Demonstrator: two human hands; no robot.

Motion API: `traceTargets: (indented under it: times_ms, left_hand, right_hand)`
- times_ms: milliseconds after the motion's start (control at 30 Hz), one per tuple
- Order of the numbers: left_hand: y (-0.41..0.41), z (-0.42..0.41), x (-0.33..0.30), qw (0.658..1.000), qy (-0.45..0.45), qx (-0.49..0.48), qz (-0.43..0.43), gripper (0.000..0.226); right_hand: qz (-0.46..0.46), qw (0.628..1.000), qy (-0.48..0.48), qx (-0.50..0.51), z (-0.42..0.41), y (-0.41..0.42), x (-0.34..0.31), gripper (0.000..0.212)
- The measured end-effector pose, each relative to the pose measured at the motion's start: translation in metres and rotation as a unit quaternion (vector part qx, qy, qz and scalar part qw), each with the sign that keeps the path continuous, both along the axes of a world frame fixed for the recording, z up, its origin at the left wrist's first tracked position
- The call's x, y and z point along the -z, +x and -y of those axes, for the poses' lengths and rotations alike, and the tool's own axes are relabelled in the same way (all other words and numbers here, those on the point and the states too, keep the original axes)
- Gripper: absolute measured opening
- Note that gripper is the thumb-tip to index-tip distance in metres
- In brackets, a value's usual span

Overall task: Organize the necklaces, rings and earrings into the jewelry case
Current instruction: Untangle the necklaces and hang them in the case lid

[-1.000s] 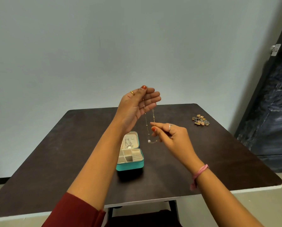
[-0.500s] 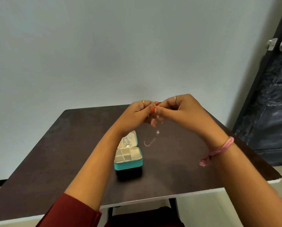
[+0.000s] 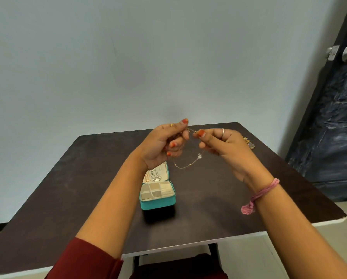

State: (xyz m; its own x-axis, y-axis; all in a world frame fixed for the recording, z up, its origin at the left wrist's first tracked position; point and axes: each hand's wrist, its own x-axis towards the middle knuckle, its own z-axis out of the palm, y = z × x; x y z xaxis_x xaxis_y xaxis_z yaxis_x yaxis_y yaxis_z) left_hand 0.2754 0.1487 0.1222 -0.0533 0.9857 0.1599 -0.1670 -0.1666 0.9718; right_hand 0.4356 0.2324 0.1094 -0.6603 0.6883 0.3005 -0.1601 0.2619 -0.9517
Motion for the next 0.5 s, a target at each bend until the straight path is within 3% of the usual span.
traceTargets:
  times_ms: [167,267,367,500]
  left_hand:
    - [-0.001,-0.001,-0.003,0.979,0.046,-0.010,0.198,0.032]
    - [0.000,-0.001,-0.002,0.962,0.067,-0.014,0.266,0.027]
    - [0.004,0.001,-0.003,0.958,0.075,-0.068,0.269,0.024]
    - [0.005,0.004,-0.003,0.976,0.068,-0.138,0.155,0.024]
  right_hand:
    - [-0.044,0.999,0.006,0.008,0.011,-0.006,0.023,0.016]
    - [-0.062,0.997,0.033,0.021,0.020,-0.011,0.031,0.012]
    - [-0.016,0.989,0.129,0.073,0.024,-0.014,0.035,0.012]
    - [0.088,0.945,0.289,0.126,0.030,-0.009,0.029,0.011]
